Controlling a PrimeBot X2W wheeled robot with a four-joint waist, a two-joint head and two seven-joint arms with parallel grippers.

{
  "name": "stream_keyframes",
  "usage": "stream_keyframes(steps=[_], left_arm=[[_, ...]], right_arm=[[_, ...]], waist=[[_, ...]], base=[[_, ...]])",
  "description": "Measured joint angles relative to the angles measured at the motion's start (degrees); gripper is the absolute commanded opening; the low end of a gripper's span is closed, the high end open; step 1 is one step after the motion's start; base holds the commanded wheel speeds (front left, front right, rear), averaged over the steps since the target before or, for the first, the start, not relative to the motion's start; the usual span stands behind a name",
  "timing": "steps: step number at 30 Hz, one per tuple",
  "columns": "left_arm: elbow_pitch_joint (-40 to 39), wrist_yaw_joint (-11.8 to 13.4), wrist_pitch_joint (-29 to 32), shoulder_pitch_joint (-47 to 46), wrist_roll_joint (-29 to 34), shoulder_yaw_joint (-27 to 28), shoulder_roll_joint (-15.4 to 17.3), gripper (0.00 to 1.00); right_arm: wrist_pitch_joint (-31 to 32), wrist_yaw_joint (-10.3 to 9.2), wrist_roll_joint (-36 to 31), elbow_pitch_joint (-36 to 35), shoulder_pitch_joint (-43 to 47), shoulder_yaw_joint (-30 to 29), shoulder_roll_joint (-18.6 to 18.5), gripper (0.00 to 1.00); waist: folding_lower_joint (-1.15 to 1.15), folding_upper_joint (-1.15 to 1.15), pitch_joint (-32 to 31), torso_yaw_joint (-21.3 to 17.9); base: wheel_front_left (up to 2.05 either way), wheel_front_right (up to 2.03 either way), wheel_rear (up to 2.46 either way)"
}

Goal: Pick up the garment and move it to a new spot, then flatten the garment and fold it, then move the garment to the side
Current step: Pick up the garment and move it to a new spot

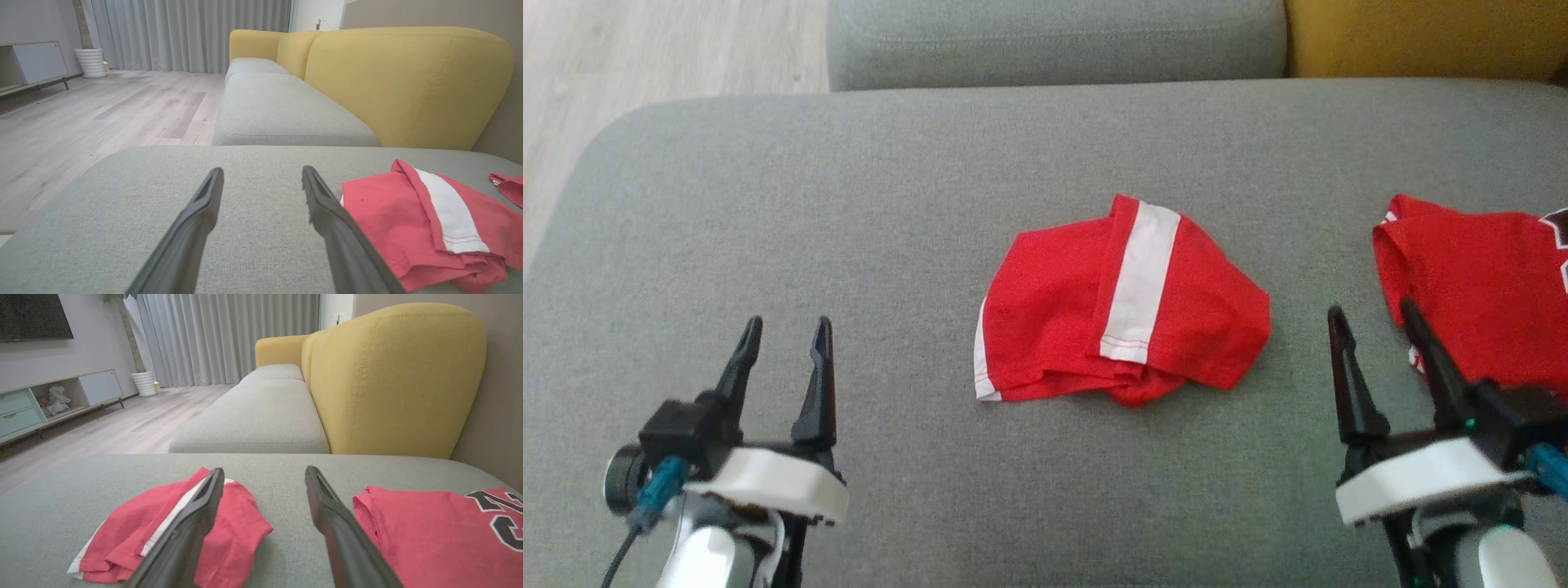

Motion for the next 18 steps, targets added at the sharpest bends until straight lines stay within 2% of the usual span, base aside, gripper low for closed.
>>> stream_keyframes(steps=[7, 18], left_arm=[[-2.8, 0.2, 1.5, 4.1, 0.0, -0.7, 0.6, 1.00], [-4.7, 1.6, 2.8, 7.0, 0.0, -1.5, 1.3, 1.00]], right_arm=[[0.6, 0.00, -0.4, -1.4, 4.4, -0.7, 0.0, 1.00], [1.3, 0.00, -0.3, -2.3, 5.7, -1.0, 0.0, 1.00]], waist=[[0.00, 0.00, -2.2, -0.4], [0.00, 0.00, -3.5, -1.1]], base=[[0.00, 0.00, 0.00], [0.00, 0.00, 0.00]])
